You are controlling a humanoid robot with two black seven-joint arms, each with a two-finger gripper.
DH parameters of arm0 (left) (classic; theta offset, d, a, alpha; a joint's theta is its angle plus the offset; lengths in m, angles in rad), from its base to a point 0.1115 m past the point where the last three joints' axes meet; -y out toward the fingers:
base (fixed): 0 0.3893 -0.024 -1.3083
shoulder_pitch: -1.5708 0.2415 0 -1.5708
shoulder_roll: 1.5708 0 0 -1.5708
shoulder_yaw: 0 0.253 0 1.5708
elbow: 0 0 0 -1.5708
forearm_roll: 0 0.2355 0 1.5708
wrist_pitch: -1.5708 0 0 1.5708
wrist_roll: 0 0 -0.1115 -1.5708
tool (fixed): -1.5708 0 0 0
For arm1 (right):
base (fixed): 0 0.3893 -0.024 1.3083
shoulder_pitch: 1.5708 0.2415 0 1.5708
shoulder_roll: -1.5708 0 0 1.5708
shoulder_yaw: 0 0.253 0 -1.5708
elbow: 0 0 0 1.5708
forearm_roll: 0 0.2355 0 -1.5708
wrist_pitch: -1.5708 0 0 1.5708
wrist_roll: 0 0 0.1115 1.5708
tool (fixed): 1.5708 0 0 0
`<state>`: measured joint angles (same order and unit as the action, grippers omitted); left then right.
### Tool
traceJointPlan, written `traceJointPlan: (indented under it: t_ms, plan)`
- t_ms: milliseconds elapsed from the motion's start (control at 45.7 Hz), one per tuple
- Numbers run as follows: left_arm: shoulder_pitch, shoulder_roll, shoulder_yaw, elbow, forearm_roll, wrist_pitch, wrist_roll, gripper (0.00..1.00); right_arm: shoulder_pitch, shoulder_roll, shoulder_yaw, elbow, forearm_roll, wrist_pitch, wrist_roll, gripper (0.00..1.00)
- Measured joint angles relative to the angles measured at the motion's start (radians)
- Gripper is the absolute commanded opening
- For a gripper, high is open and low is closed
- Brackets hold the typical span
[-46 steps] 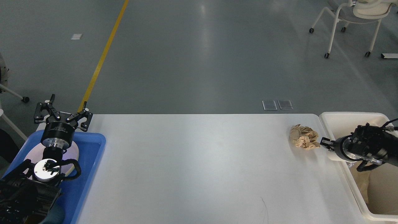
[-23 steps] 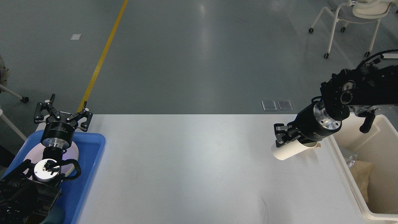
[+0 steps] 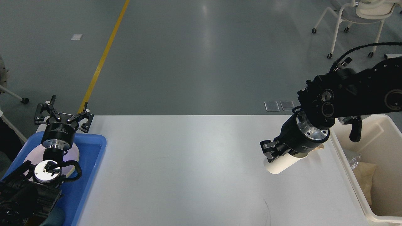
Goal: Tidy desktop
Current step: 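Lift the paper cup with the right gripper and drop it into the bin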
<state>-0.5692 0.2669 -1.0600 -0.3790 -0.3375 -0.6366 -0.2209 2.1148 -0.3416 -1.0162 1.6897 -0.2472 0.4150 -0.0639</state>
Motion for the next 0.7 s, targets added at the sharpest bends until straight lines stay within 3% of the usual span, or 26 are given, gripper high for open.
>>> traceJointPlan:
  t_ms: [175, 329, 482, 701]
  plan:
    - [0.0, 0.0, 0.0, 0.0, 0.0, 0.0, 0.0, 0.97, -0.09, -0.005, -0.098, -0.099, -0.003, -0.096, -0.003, 0.0]
    - [0.0, 0.0, 0.0, 0.0, 0.0, 0.0, 0.0, 0.97, -0.263, -0.023, -0.212, -0.309, -0.003, -0.185, -0.003, 0.0]
    - [0.0, 0.0, 0.0, 0.0, 0.0, 0.0, 0.0, 0.97, -0.518, -0.098, -0.232, -0.634, 0.002, -0.236, -0.002, 0.0]
    - [0.0, 0.0, 0.0, 0.0, 0.0, 0.0, 0.0, 0.97, -0.993, -0.128, -0.157, -1.249, 0.096, -0.261, 0.001, 0.0]
